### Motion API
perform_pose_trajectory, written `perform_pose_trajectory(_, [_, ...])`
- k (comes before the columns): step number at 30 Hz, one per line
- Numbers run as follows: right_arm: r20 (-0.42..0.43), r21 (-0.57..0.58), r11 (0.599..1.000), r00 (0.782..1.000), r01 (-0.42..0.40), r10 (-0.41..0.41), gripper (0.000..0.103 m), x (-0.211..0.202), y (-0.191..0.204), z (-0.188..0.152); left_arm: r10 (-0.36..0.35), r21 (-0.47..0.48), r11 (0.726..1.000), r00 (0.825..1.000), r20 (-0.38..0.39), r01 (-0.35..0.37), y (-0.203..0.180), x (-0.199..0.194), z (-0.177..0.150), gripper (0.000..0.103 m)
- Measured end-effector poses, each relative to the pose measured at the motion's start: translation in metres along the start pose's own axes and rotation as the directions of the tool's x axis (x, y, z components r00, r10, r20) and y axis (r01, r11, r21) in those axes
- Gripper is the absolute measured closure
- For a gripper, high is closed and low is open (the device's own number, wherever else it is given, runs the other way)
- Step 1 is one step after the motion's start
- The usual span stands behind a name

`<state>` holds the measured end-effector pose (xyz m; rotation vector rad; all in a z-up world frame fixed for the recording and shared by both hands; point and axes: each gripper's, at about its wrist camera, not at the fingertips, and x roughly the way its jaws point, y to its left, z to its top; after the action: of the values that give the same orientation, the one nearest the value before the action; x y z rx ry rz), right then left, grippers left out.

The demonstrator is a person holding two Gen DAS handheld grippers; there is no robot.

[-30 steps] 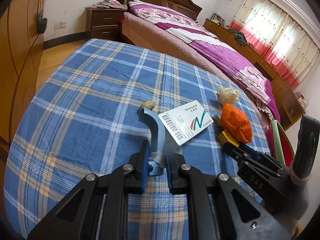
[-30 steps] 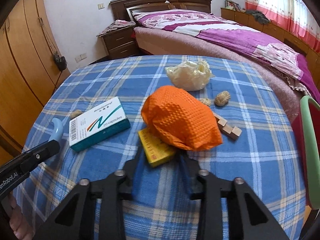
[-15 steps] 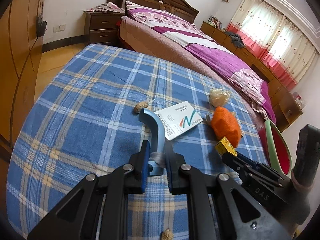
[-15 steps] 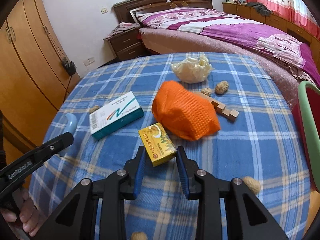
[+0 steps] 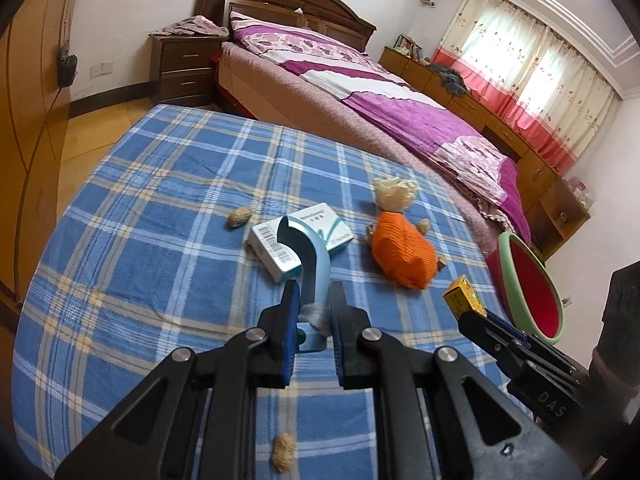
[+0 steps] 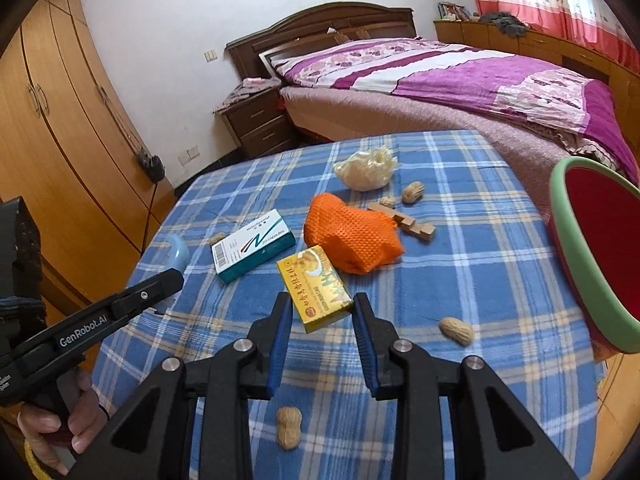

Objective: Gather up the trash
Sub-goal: 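Carry the blue toy and yellow box over the red bucket with both tools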

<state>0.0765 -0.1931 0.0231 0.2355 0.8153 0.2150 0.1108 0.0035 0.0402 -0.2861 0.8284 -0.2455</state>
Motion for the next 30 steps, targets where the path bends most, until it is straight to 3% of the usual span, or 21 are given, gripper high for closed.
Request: perform_pose_trajectory(30, [0.169,0.142,0.99,0.985,0.004,-0.028,0.07,-0.089,-0.073,-0.013,-0.121,0.098,0.987,0.99,-0.066,0.127,-0.086,-0.011,-0.014,0.089])
